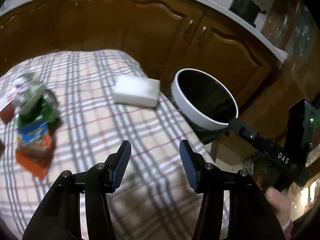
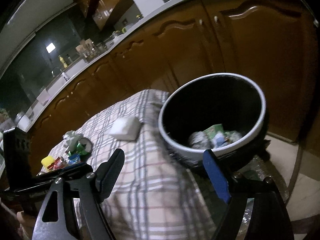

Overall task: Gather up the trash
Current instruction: 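Move both open tools back toward the remaining trash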

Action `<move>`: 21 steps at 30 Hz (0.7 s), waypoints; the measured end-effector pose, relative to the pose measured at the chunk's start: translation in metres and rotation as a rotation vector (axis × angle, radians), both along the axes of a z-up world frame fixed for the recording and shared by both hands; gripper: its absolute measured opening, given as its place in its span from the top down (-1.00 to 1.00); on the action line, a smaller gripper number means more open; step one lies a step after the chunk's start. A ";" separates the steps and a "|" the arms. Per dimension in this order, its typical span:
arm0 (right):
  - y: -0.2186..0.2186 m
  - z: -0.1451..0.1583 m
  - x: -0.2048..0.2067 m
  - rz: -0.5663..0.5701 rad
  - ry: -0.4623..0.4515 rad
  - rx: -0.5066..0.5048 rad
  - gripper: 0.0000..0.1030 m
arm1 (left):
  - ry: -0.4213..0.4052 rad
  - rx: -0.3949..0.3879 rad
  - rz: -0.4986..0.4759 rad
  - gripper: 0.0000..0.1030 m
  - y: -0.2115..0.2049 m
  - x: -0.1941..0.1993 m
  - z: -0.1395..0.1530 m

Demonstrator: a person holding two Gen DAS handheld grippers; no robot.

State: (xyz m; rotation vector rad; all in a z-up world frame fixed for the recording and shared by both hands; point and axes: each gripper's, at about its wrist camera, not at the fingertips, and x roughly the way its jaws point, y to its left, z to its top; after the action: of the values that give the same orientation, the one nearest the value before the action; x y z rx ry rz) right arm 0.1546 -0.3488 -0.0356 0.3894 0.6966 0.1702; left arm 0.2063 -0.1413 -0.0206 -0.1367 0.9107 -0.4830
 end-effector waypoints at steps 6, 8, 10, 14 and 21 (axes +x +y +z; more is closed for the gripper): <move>0.027 -0.002 -0.001 0.052 0.008 0.013 -0.60 | -0.024 -0.002 0.057 0.01 0.034 -0.017 0.002; 0.039 0.000 -0.001 0.069 0.004 0.004 -0.60 | -0.029 -0.002 0.074 0.01 0.048 -0.023 0.002; 0.052 0.000 -0.001 0.094 0.002 0.004 -0.60 | -0.032 0.000 0.098 0.01 0.062 -0.027 0.001; 0.075 0.001 0.000 0.134 0.004 -0.001 -0.60 | -0.034 0.006 0.154 0.01 0.092 -0.035 -0.001; 0.123 0.002 0.004 0.225 0.006 -0.011 -0.60 | -0.043 0.001 0.253 0.01 0.143 -0.050 -0.003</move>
State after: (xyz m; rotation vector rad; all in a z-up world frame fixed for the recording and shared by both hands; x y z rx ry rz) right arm 0.1584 -0.2262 -0.0333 0.3003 0.7465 0.3779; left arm 0.1565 0.0021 -0.0237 -0.2362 0.8378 -0.2496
